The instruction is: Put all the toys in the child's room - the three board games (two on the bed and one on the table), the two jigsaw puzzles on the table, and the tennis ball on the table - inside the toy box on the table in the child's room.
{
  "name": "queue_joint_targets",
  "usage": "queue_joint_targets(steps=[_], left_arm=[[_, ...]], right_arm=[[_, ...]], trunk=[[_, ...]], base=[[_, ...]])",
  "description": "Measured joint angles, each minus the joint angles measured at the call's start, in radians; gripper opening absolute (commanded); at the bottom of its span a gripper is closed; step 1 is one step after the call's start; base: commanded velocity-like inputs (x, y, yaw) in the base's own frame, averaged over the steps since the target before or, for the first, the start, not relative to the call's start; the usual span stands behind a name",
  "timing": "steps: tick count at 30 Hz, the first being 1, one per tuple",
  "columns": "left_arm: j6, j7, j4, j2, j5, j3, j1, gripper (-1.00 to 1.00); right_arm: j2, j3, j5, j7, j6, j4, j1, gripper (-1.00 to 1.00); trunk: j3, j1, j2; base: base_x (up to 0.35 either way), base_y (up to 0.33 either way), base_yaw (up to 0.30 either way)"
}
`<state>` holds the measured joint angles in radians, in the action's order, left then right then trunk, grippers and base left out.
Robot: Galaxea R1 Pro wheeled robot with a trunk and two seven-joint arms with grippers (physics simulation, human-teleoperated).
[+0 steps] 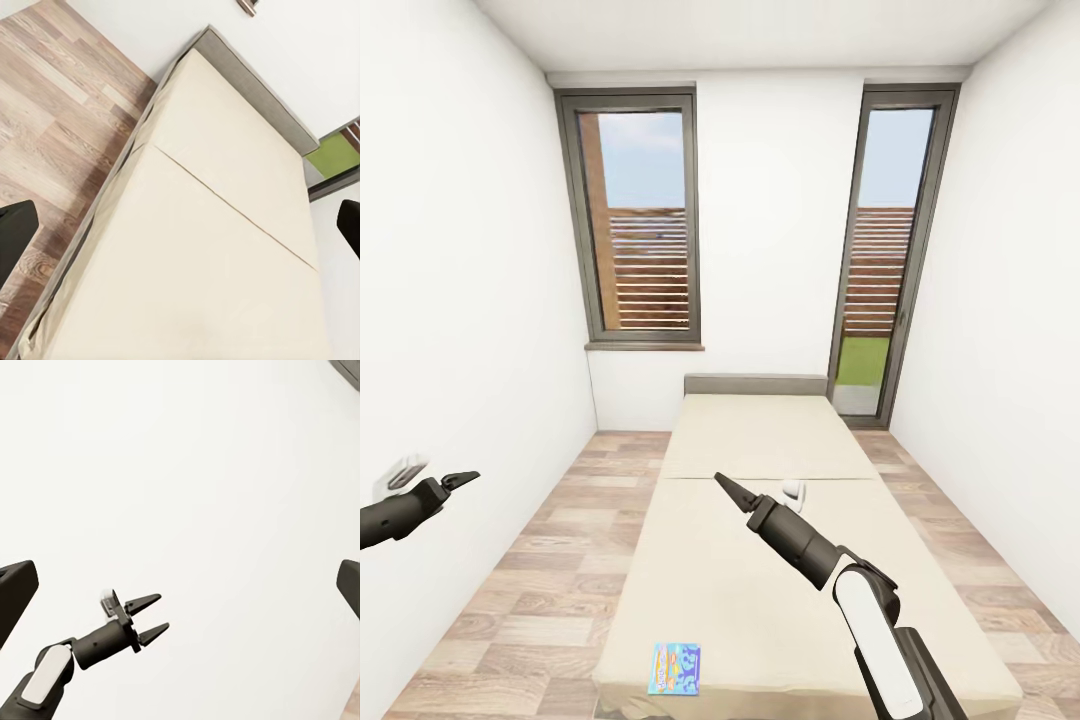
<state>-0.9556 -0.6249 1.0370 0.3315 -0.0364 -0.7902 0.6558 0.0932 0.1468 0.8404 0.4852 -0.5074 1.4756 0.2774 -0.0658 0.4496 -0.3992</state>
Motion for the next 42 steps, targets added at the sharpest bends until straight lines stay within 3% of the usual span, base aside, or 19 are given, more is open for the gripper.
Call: queue_joint_targets(steps=[34, 42], left_arm=[[-0.001, 0.0, 0.0, -0.001, 0.0, 0.005, 0.0, 1.0], [0.0, 0.0, 0.001, -0.001, 0.0, 0.005, 0.0, 1.0]], right_arm=[[0.0, -0.001, 0.004, -0.002, 0.0, -0.003, 0.0, 1.0], [0.001, -0.004, 0.008, -0.032, -0.003, -0.036, 0.0, 1.0]], trunk=[[0.0, 0.0, 0.0], [0.0, 0.0, 0.0]], base=[[-0.078, 0.031, 0.0], [-0.133, 0.051, 0.0]])
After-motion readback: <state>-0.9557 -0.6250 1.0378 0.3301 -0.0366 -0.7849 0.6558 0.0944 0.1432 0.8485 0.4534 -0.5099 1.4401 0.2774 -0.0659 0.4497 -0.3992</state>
